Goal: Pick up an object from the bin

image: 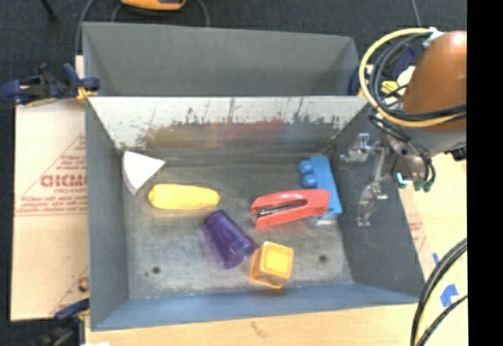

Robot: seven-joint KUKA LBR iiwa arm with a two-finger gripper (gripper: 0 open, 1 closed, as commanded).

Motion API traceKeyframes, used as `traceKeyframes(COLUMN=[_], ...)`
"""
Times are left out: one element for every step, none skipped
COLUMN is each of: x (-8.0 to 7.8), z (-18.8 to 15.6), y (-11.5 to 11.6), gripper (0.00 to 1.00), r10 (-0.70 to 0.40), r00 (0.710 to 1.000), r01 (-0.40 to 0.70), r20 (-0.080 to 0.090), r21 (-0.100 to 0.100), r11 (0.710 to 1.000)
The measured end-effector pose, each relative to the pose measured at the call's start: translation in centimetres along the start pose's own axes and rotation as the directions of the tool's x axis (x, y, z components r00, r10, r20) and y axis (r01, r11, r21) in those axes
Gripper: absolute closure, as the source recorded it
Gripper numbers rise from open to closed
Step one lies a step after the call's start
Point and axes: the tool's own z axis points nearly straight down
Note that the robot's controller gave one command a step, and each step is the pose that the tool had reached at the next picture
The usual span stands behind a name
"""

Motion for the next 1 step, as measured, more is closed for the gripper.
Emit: traceKeyframes(x=[-0.16], z=[-0.46], y=[0.04], gripper=[0.0], r10=[-0.003], r00=[1.0], r01=[0.003], r20=[0.008], r21=[0.002], r11=[1.0])
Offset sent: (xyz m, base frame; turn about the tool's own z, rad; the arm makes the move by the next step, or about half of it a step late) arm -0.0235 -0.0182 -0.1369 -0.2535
